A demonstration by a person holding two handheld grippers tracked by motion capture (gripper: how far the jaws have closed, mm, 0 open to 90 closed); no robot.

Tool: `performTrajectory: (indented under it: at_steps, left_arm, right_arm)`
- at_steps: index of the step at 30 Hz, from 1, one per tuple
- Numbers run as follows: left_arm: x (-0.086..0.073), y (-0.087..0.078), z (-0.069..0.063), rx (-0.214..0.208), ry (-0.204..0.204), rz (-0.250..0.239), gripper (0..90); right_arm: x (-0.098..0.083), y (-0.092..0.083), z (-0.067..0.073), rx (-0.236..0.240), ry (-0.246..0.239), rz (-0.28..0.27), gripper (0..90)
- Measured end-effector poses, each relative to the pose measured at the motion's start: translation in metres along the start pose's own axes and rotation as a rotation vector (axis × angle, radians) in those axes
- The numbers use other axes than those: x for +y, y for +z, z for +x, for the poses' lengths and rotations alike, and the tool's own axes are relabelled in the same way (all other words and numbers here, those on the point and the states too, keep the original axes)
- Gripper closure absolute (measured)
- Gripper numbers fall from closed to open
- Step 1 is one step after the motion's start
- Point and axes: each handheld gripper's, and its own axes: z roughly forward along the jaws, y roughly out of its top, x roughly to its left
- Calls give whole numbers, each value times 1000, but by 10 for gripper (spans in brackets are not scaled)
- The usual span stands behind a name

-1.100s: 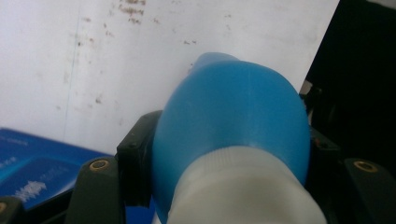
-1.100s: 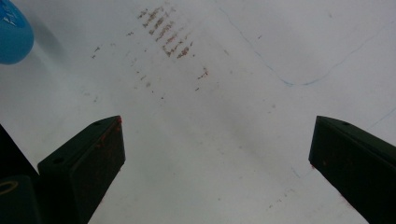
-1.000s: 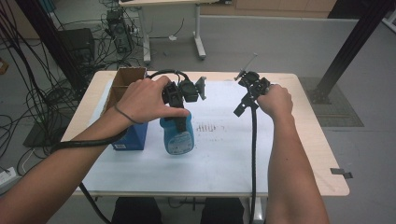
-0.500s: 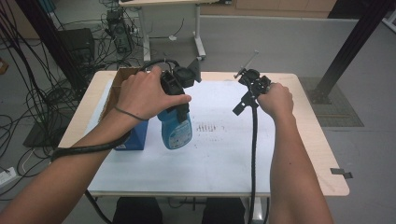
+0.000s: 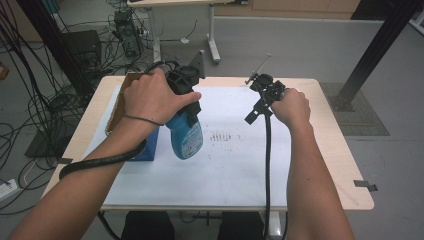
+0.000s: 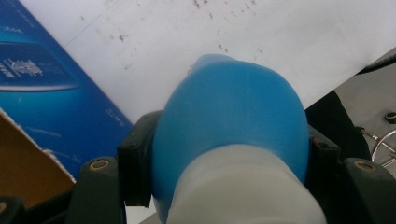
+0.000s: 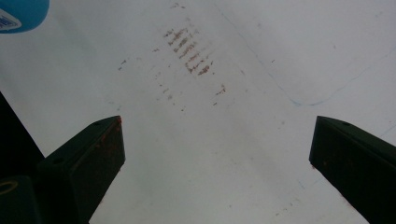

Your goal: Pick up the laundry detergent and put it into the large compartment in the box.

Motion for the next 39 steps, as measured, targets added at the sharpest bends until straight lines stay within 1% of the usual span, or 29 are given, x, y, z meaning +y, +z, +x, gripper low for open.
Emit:
performTrajectory:
  at_steps: [3,6,10,11,12,15,19,26,31,33,36,39]
  left_arm:
    - [-2,-5,1,5,-6,-4,366]
    - [-3,-12,2,8,-9,-6,367]
    - [-3,-26,1,13,-12,-6,367]
    - [-1,-31,1,15,-4,3,367]
    - [-2,-35,0,17,-12,-3,367]
    - [-3,-52,-1,21,-7,-10,367]
    - [-6,-71,-2,20,-13,-22,367]
    - [-10,-109,-4,35,-19,-41,367]
    - [-19,-138,-2,38,-56,-82,367]
    - [-20,-148,-1,42,-57,-87,367]
    - [-21,-160,1,54,-65,-94,367]
    - [-20,-165,5,57,-80,-93,368]
  right_arm:
    - [0,-1,1,0,0,-11,35]
    - [1,-1,1,-2,-3,-9,34]
    - [1,1,0,5,0,-13,35]
    - [1,2,0,6,-3,-13,37]
    - [2,2,-1,7,0,-9,35]
    - [1,4,-2,10,2,-11,35]
    - [-1,7,-4,16,6,-14,35]
    - [-2,11,-8,27,8,-17,35]
    - [-2,12,-8,27,11,-20,35]
    - [-2,12,-8,27,9,-19,35]
    - [-2,13,-10,32,13,-22,35]
    - [-3,14,-11,36,15,-27,35]
